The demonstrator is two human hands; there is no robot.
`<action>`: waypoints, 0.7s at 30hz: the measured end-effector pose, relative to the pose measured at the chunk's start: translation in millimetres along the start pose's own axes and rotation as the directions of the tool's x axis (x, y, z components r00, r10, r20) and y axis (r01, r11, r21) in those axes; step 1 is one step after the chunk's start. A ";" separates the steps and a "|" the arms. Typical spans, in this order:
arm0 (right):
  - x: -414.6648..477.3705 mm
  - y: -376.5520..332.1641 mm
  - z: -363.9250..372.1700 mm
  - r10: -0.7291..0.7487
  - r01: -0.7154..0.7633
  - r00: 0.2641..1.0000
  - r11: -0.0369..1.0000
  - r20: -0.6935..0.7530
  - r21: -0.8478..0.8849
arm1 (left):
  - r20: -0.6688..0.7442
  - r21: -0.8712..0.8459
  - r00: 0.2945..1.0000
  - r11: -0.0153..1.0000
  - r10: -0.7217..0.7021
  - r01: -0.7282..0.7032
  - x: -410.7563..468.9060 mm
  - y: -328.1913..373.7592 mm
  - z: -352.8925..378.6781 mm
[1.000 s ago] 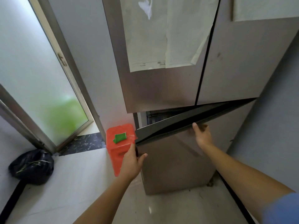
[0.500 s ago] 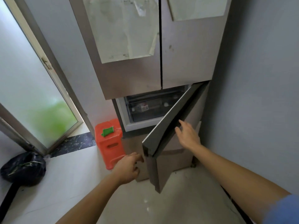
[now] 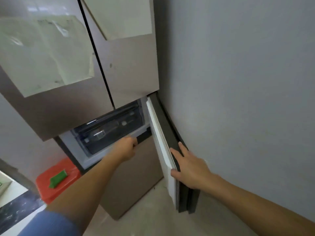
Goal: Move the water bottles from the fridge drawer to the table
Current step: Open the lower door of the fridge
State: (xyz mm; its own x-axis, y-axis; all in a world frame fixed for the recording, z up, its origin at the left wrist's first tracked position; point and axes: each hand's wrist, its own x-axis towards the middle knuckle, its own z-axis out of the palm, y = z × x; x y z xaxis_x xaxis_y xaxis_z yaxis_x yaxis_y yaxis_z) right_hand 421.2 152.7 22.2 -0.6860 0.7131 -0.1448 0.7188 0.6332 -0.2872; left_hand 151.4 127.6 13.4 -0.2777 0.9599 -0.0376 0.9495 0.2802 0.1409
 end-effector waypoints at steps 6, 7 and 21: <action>-19.0 61.2 6.9 0.204 -0.241 0.961 0.949 -0.189 -0.203 | -0.049 -0.148 0.961 0.950 0.272 -0.276 64.9 89.0 7.2; -22.8 73.9 5.3 0.229 -0.276 0.951 0.933 -0.209 -0.232 | -0.073 -0.174 0.950 0.934 0.303 -0.311 71.9 104.2 9.5; 17.7 261.1 -49.7 0.372 -0.443 0.867 0.880 -0.331 -0.172 | -0.054 0.095 0.926 0.925 0.373 -0.367 181.6 245.7 41.1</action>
State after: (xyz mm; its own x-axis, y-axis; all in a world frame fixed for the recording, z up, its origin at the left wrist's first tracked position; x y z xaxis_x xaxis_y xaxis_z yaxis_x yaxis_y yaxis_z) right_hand 602.3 345.6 -8.4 -0.2903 0.9535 0.0812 0.9557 0.2932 -0.0258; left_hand 340.3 370.9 0.5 0.0887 0.9935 0.0714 0.9945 -0.0923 0.0499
